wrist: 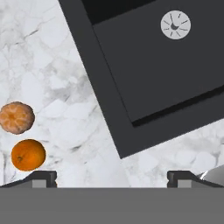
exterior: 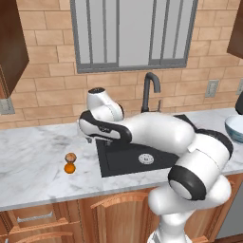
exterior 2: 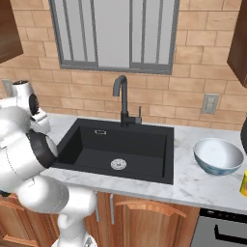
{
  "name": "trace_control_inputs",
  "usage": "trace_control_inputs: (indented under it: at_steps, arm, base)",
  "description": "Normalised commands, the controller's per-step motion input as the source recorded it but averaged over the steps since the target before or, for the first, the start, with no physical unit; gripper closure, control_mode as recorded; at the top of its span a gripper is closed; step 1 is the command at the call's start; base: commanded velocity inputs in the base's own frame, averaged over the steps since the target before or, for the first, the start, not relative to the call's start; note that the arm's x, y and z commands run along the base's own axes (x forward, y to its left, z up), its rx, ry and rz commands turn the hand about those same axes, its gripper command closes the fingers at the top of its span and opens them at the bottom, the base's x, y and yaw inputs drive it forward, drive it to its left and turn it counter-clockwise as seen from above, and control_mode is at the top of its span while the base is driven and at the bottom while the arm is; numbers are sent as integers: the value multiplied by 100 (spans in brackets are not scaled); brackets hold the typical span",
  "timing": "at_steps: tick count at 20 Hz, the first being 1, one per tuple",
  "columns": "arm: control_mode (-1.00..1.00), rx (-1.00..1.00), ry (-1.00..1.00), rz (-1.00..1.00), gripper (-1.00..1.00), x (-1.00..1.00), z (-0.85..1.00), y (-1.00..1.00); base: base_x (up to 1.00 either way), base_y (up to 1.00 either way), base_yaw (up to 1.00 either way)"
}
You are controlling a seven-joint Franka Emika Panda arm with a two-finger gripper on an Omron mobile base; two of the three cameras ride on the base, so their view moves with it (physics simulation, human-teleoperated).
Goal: Remove the tangerine and tangerine from the sink. Then move the bowl and cup from the counter to the sink for washing.
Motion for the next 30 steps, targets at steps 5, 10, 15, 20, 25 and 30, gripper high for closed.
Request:
trace_control_inputs:
  at_steps: [5, 10, 15, 20, 25, 30]
  arm:
    - [-100, 0, 0, 14, -100, -20, 12, -30]
    - [-100, 0, 0, 19, -100, -20, 8, -36]
    - [-100, 0, 0, 17, -100, -22, 7, -35]
    - [-100, -1, 0, 16, -100, -16, 6, -34]
    - [-100, 0, 0, 14, -100, -14, 5, -37]
    - [-100, -2, 0, 15, -100, -12, 7, -37]
  base:
    - [0, 0, 0]
    - [0, 0, 0]
    - [0, 0, 0]
    - [0, 0, 0]
    - [0, 0, 0]
    - [0, 0, 0]
